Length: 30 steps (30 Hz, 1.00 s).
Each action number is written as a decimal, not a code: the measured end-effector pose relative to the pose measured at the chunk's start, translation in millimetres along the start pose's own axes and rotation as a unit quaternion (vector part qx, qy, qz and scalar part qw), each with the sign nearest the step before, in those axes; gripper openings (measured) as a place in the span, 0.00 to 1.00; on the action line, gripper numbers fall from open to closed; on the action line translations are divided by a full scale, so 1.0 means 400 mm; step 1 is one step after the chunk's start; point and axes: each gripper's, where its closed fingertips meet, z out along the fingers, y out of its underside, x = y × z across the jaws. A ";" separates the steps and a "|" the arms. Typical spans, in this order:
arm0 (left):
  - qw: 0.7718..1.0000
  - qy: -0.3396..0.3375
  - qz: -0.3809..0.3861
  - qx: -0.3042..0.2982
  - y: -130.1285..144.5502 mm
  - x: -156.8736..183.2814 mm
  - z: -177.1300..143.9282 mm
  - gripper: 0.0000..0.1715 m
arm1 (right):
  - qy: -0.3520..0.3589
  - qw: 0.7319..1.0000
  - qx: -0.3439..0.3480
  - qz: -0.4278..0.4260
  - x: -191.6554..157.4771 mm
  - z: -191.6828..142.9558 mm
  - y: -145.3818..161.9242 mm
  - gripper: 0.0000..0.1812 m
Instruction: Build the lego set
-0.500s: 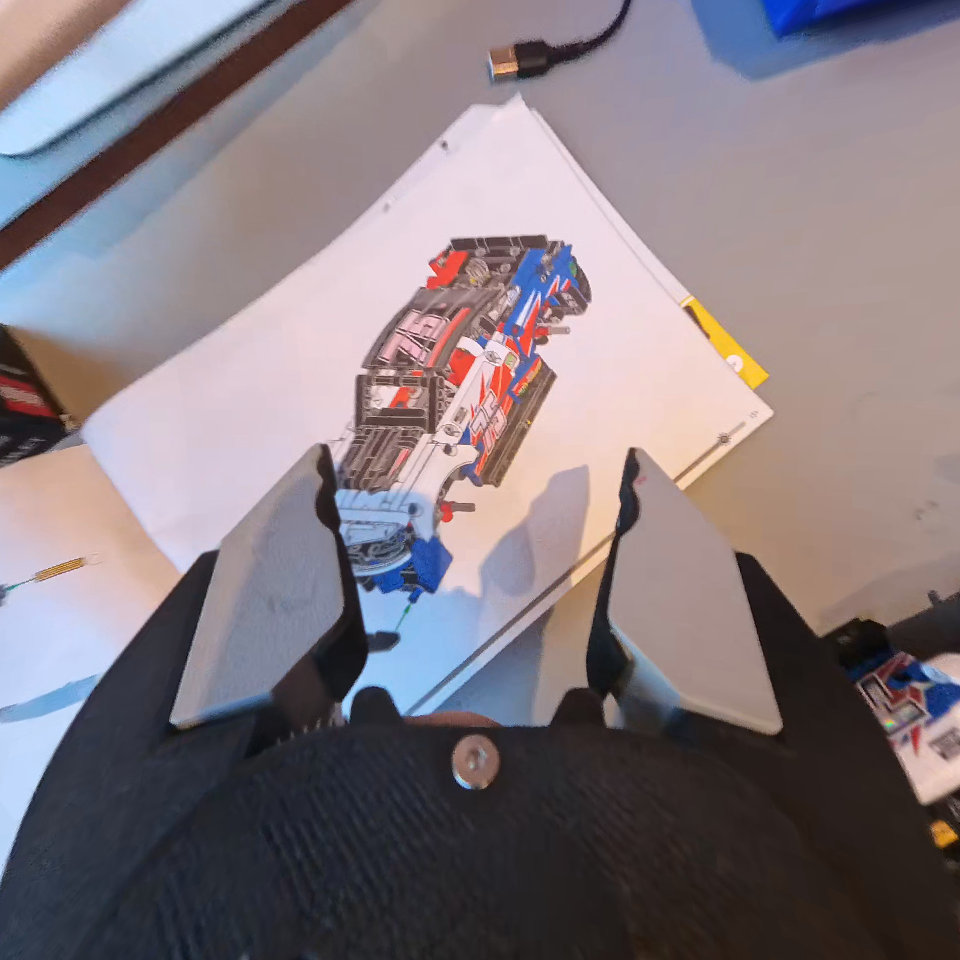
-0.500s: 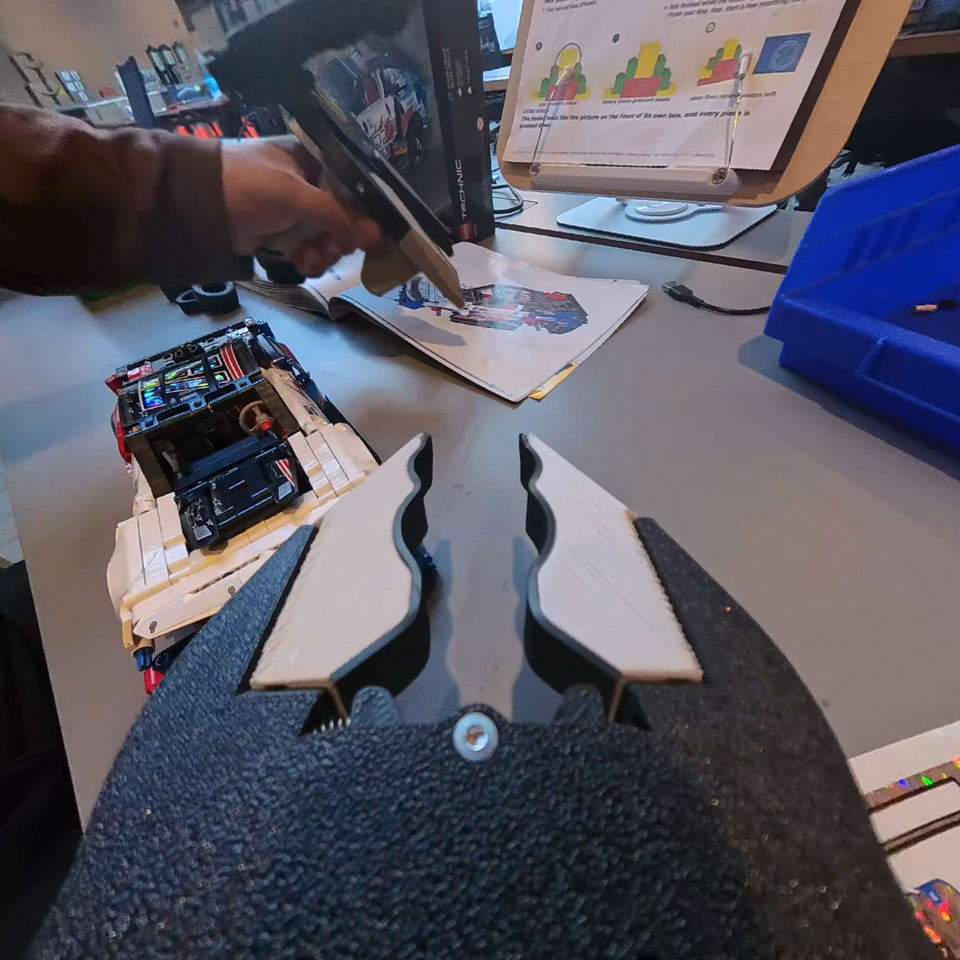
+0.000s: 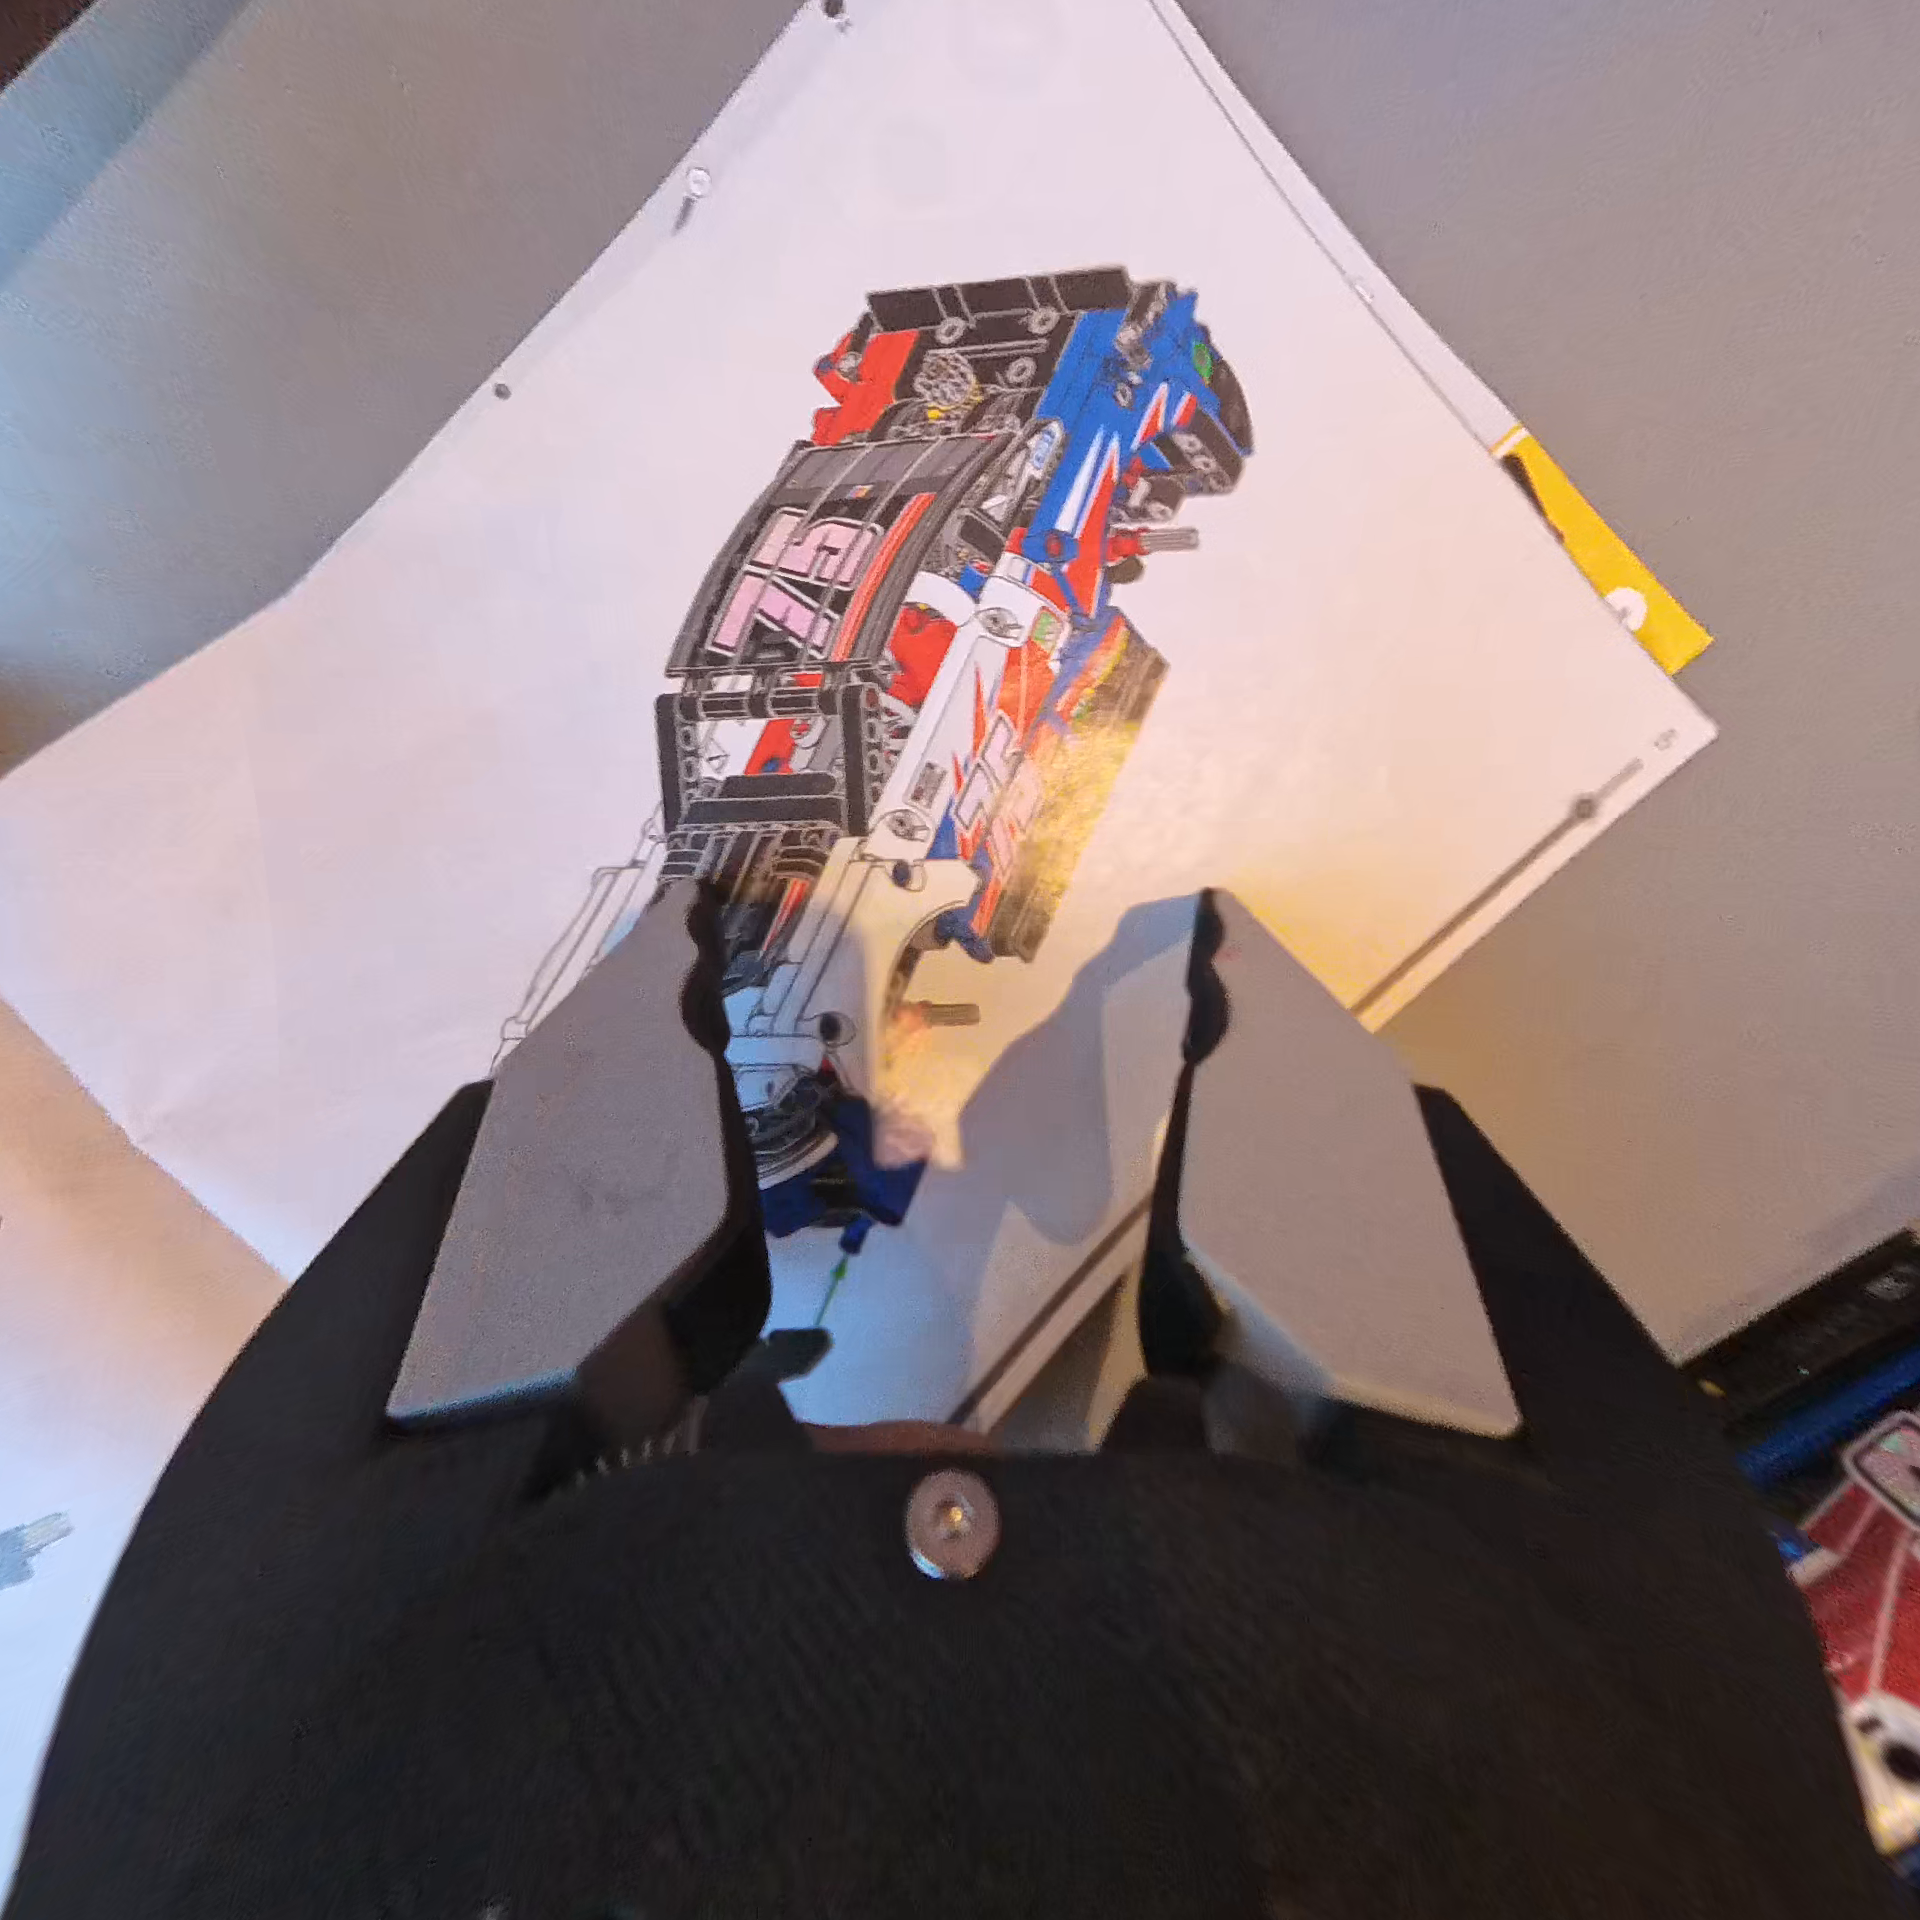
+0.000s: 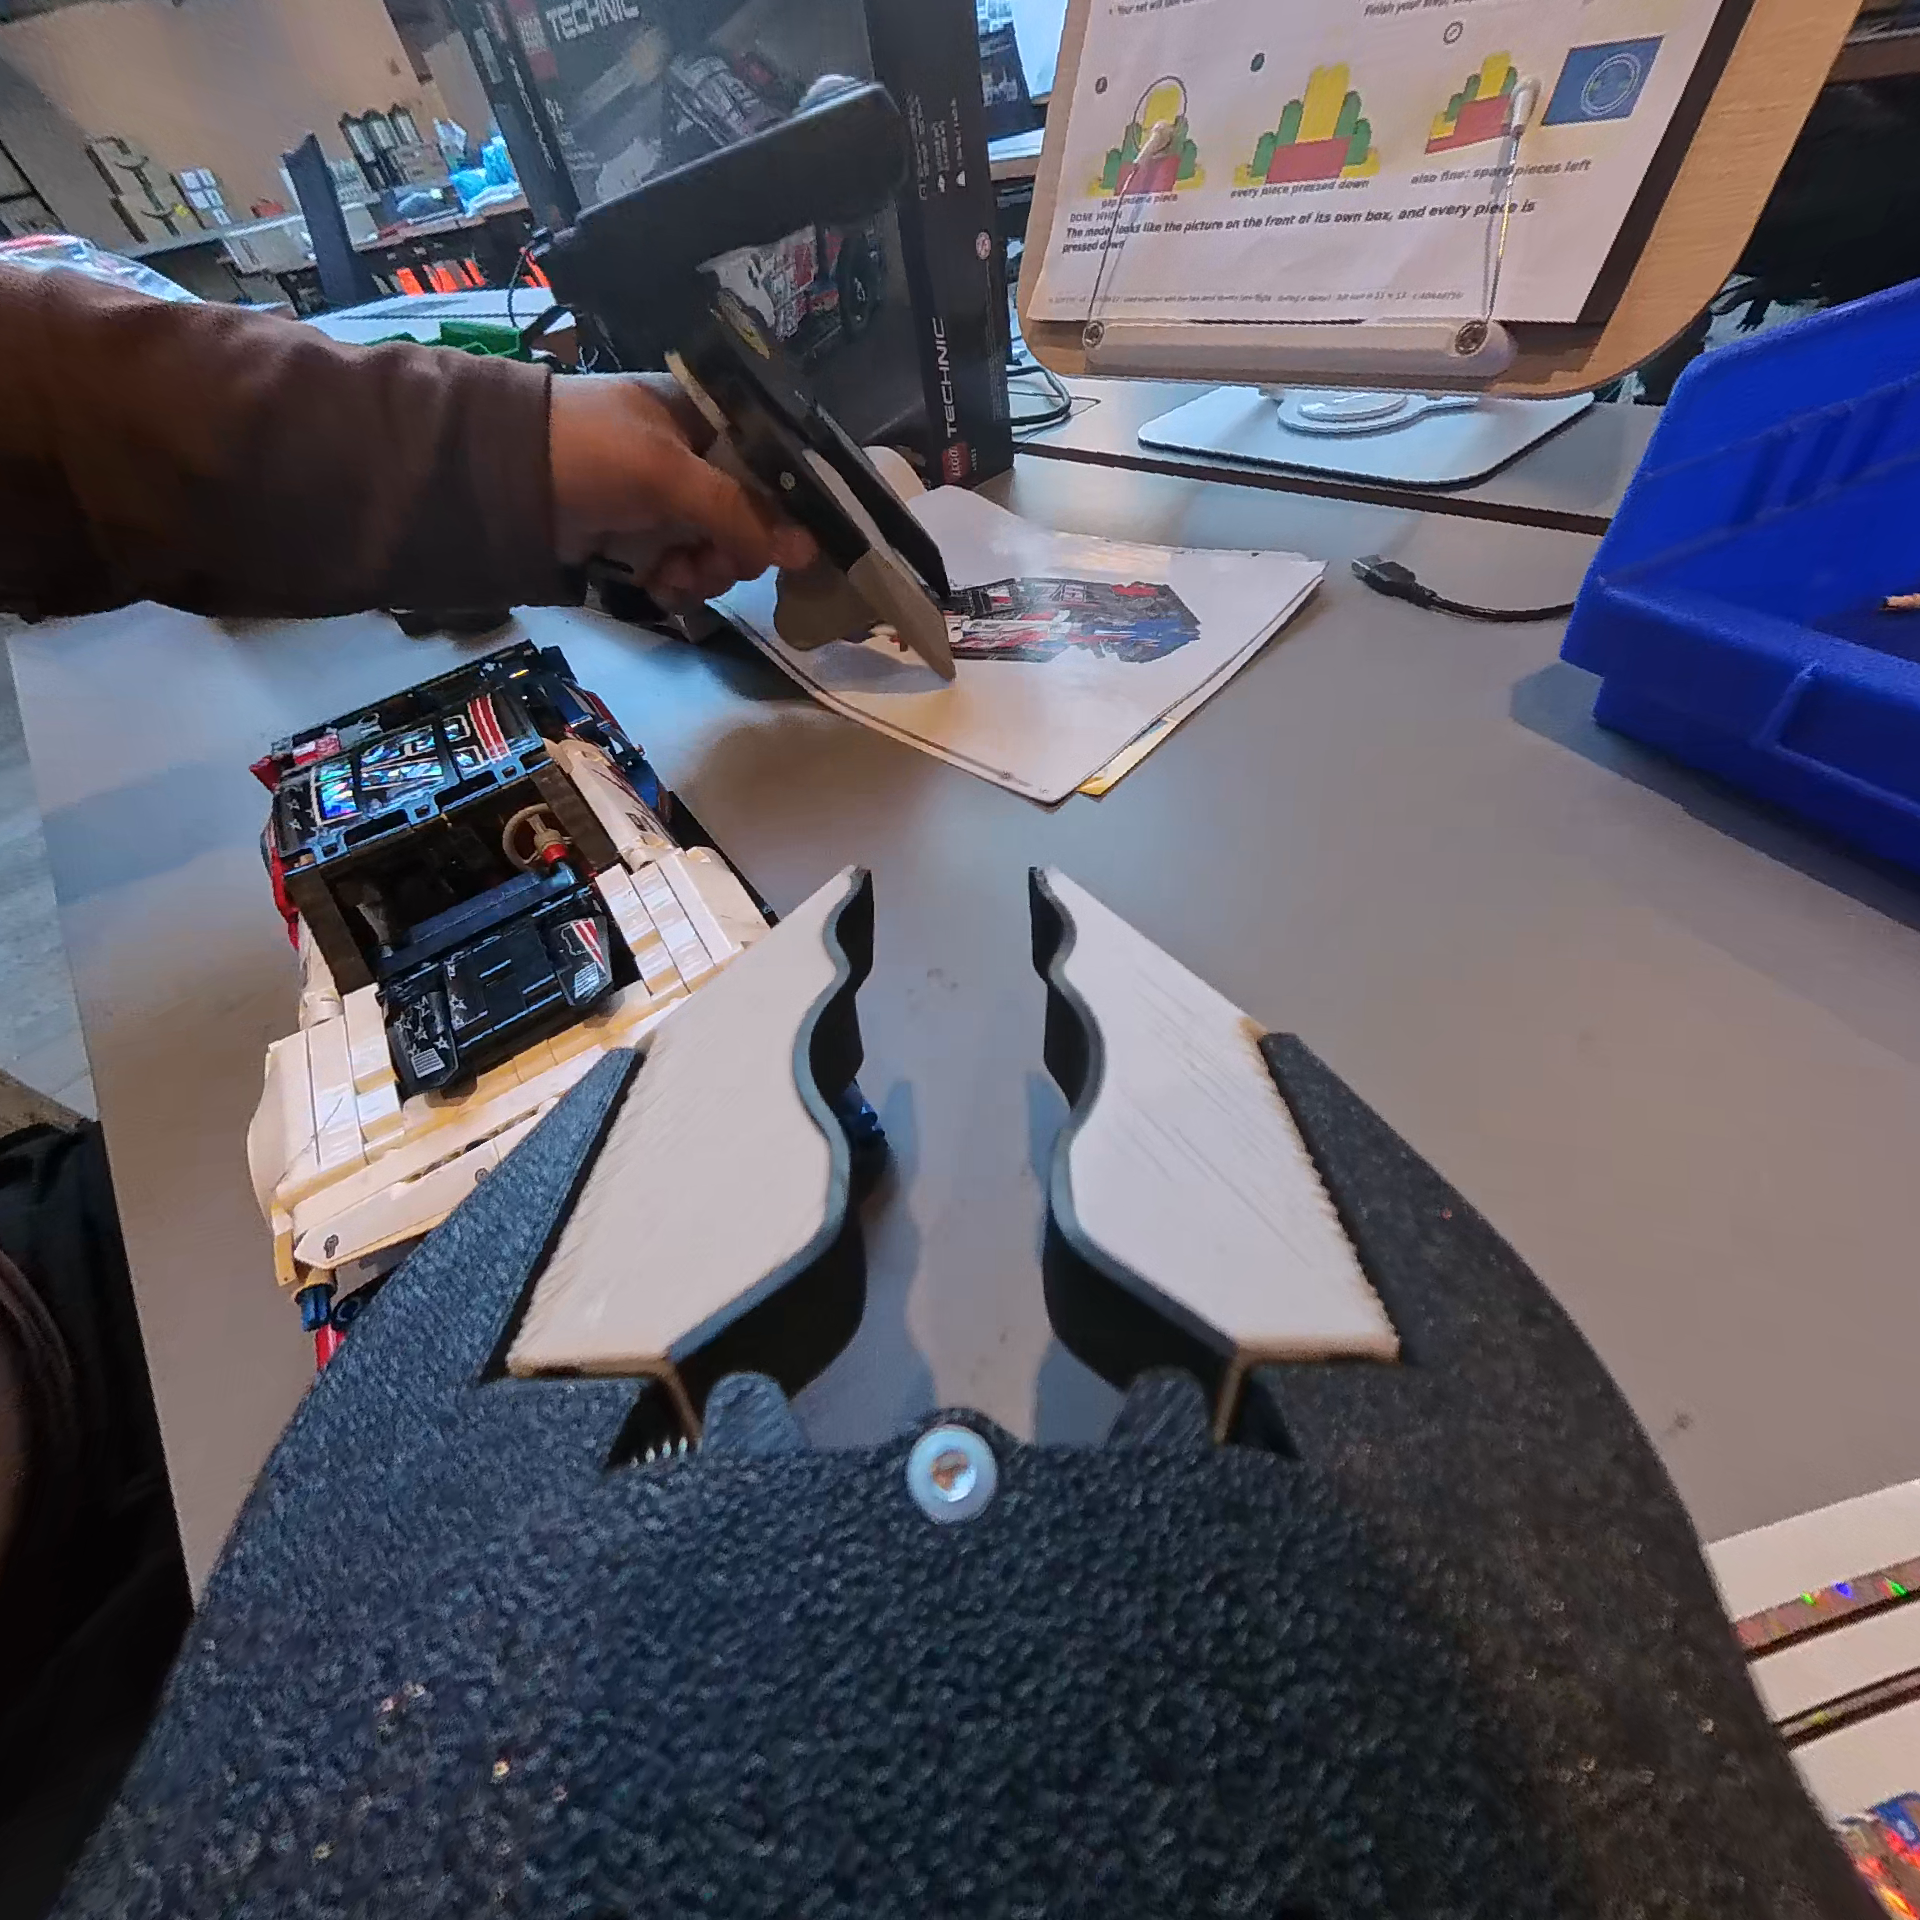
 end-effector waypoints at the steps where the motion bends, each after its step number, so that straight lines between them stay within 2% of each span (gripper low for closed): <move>1: 1.000 0.010 -0.014 0.010 -0.003 -0.005 -0.004 0.48 | -0.001 1.000 0.000 0.001 0.000 0.000 0.000 0.15; 5: 0.995 0.058 -0.066 0.044 -0.006 -0.031 -0.017 0.18 | -0.005 1.000 0.002 0.012 0.003 0.000 -0.001 0.15; 7: 0.994 0.057 -0.067 0.058 0.001 -0.054 -0.014 0.03 | -0.008 1.000 0.002 0.021 0.006 -0.001 -0.001 0.14; 10: 0.991 0.082 -0.086 0.059 0.007 -0.058 -0.017 0.00 | -0.010 0.999 0.010 0.030 0.010 -0.005 -0.005 0.14; 11: 0.990 0.096 -0.089 0.056 0.004 -0.050 -0.022 0.03 | -0.011 0.999 0.015 0.030 0.010 -0.008 -0.008 0.14; 13: 0.987 0.116 -0.087 0.072 -0.025 -0.035 -0.042 0.23 | -0.014 0.999 0.021 0.028 0.007 -0.011 -0.012 0.15; 14: 0.987 0.116 -0.078 0.084 -0.044 -0.031 -0.054 0.26 | -0.020 0.999 0.022 0.025 0.001 -0.012 -0.012 0.15; 16: 0.991 0.090 -0.039 0.096 -0.074 -0.033 -0.069 0.43 | -0.028 0.999 0.021 0.017 -0.008 -0.011 -0.012 0.17; 17: 0.994 0.067 -0.013 0.089 -0.077 -0.038 -0.069 0.48 | -0.032 0.999 0.021 0.011 -0.015 -0.011 -0.012 0.17; 19: 0.997 0.041 0.020 0.061 -0.063 -0.038 -0.065 0.50 | -0.048 0.998 0.027 -0.012 -0.046 -0.020 -0.016 0.17; 21: 0.995 0.088 0.035 0.045 -0.047 0.025 -0.099 0.38 | -0.048 0.997 0.031 -0.043 -0.083 -0.049 -0.012 0.15; 22: 0.988 0.124 0.065 0.070 -0.051 0.084 -0.144 0.34 | -0.056 0.997 0.020 -0.054 -0.110 -0.072 0.006 0.11; 23: 0.976 0.155 0.115 0.101 -0.047 0.151 -0.199 0.36 | -0.060 0.996 0.001 -0.058 -0.136 -0.097 0.032 0.09; 24: 0.965 0.169 0.162 0.118 -0.029 0.212 -0.249 0.32 | -0.062 0.996 -0.015 -0.061 -0.162 -0.126 0.056 0.10; 25: 0.955 0.189 0.202 0.110 0.008 0.275 -0.290 0.30 | -0.070 0.995 -0.024 -0.064 -0.194 -0.154 0.075 0.11; 27: 0.932 0.258 0.245 0.069 0.106 0.424 -0.354 0.38 | -0.072 0.993 -0.047 -0.077 -0.249 -0.186 0.111 0.09; 28: 0.916 0.289 0.272 0.057 0.155 0.503 -0.375 0.39 | -0.064 0.992 -0.067 -0.088 -0.265 -0.186 0.134 0.09; 29: 0.904 0.285 0.314 0.049 0.197 0.562 -0.374 0.38 | -0.050 0.990 -0.090 -0.100 -0.273 -0.177 0.156 0.08; 30: 0.900 0.240 0.361 0.049 0.220 0.594 -0.350 0.40 | -0.032 0.987 -0.116 -0.110 -0.273 -0.163 0.180 0.07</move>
